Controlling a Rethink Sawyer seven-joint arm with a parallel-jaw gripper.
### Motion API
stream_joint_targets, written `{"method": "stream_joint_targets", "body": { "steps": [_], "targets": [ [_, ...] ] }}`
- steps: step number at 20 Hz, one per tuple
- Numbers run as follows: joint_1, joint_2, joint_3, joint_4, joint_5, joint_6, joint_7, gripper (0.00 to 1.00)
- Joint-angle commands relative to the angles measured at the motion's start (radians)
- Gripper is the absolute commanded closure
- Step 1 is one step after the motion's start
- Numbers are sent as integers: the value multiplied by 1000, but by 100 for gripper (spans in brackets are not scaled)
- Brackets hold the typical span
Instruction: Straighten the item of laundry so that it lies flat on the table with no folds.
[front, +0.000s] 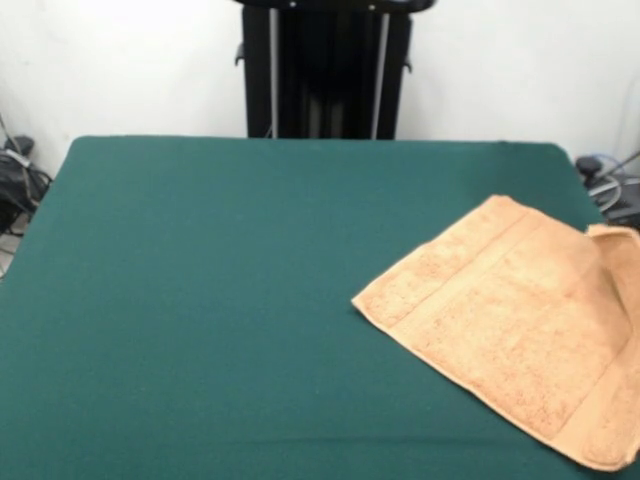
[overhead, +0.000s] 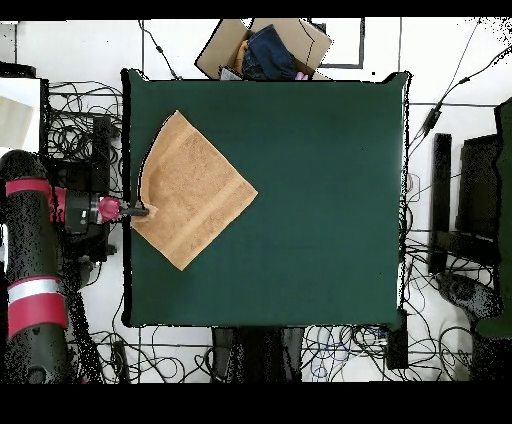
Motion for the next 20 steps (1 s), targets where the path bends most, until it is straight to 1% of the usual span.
{"method": "stream_joint_targets", "body": {
  "steps": [1,4,7,12,17,19,20],
  "targets": [
    [-4,-14,20,-4,75,88,265,0],
    [15,-30,27,20,63,84,259,0],
    [21,-38,32,18,76,101,266,0],
    [66,-98,71,99,73,88,262,0],
    [66,-134,89,137,69,78,226,0],
    [66,-164,119,185,63,34,210,0],
    [67,-195,157,245,58,-34,200,0]
  ]
}}
